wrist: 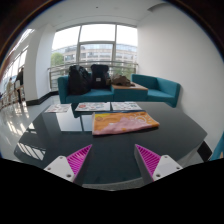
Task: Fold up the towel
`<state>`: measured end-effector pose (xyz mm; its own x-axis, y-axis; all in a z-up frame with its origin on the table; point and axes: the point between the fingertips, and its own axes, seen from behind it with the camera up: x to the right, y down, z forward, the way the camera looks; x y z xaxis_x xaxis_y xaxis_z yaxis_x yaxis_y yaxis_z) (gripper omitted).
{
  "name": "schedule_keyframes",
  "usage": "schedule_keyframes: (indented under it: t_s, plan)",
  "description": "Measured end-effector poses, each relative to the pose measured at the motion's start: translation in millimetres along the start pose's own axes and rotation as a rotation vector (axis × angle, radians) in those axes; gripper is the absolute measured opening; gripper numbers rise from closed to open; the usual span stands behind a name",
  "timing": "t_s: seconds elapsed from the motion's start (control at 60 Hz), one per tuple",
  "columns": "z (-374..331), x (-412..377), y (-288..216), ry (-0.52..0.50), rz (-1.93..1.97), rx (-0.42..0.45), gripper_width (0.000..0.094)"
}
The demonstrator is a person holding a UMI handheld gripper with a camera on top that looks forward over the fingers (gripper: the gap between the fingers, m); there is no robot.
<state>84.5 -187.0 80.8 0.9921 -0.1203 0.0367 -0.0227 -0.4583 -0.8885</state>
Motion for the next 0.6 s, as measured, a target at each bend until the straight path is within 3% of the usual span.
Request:
schedule_keyframes:
  t_s: [0.15, 0.3, 0.45, 0.6]
  plan:
    - [70.9, -43.1, -9.8, -0.085, -0.054, -0.032, 0.081]
    - [146.0, -64.1, -31.0, -0.102, -0.096, -0.047, 0.079]
    - [208.6, -72.9, -47.3, -0.097, -0.117, -0.069, 0.0695]
    - [248.0, -80.1, -38.1, -0.103, -0.15, -0.14, 0.0518]
